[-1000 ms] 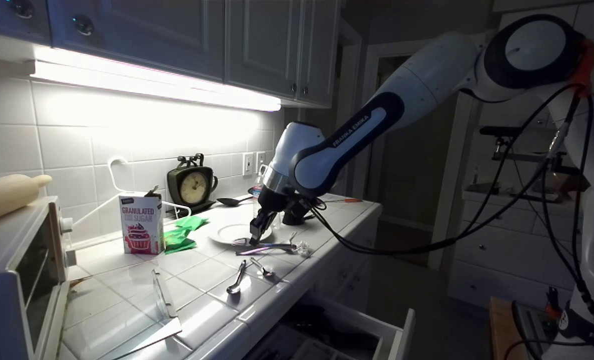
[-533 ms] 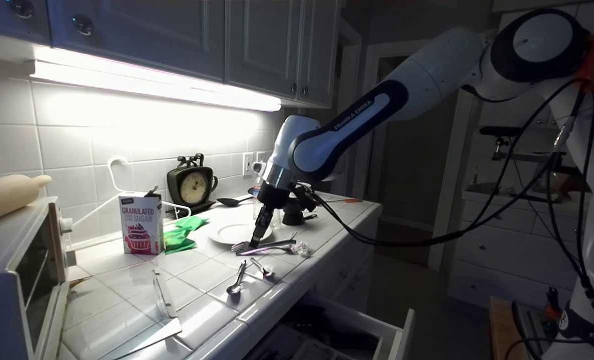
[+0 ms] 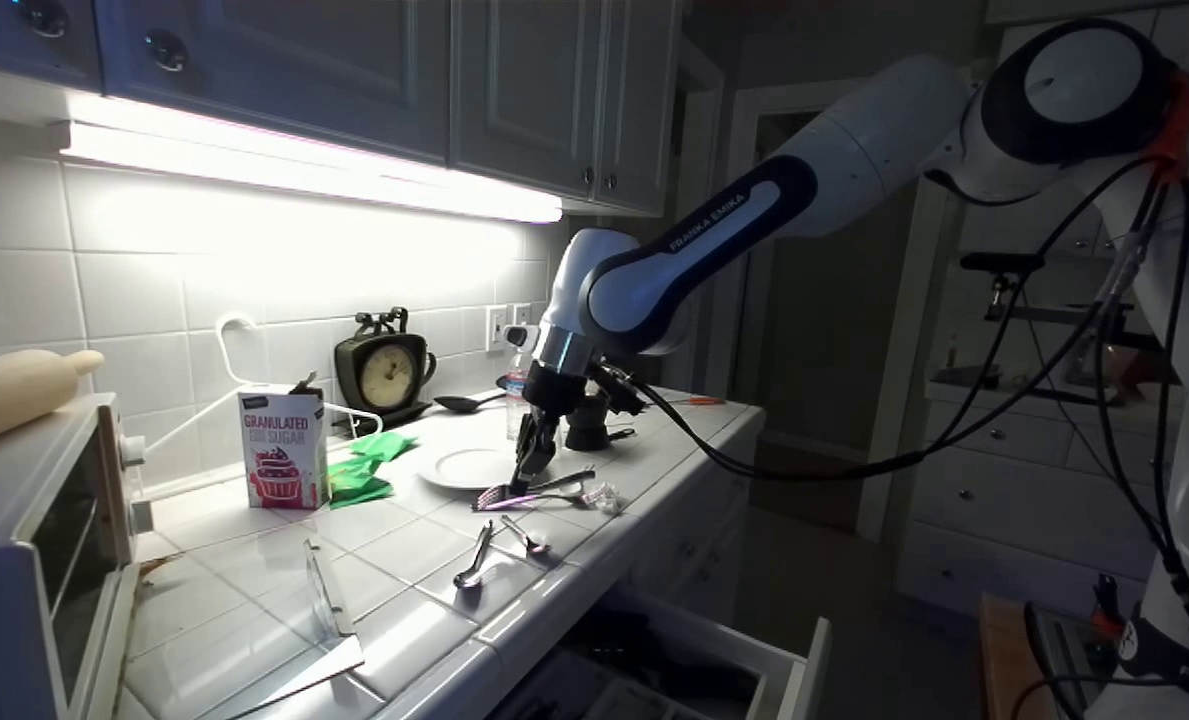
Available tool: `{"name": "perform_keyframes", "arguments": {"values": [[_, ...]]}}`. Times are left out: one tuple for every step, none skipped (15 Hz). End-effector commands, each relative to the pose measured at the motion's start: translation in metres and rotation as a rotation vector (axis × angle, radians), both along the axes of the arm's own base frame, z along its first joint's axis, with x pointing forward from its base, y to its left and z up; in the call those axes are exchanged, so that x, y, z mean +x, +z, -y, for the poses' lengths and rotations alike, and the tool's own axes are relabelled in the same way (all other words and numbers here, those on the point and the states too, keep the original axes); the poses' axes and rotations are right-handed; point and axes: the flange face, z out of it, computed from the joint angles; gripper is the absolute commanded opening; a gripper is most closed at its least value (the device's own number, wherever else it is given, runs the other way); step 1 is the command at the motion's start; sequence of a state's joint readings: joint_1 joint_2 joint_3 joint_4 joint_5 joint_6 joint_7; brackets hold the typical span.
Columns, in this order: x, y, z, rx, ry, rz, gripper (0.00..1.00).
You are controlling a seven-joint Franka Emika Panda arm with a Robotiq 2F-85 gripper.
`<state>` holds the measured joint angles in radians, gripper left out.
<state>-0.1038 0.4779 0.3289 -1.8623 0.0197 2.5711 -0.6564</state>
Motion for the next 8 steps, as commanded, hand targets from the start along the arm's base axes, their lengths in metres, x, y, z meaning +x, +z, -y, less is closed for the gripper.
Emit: {"name": "perform_keyframes", "arguments": {"values": [[0.0003, 0.0003, -0.0011, 0.000, 0.000, 0.000, 0.01], [0.0010, 0.0003, -0.0014, -0.013, 0.022, 0.014, 0.01], [0.0020, -0.0001, -0.0010, -0.021, 0.045, 0.014, 0.01], [0.0023, -0.0011, -0.0010, -0.033, 0.079, 0.012, 0.01], [0.0029, -0.0025, -0.0008, -0.051, 0.126, 0.017, 0.01], [0.0031, -0.0037, -0.0003, -0.066, 0.165, 0.024, 0.01], [0.0035, -0.0053, 0.0005, -0.082, 0.211, 0.030, 0.01], [0.0038, -0.0068, 0.0012, -0.086, 0.261, 0.031, 0.01]]}}
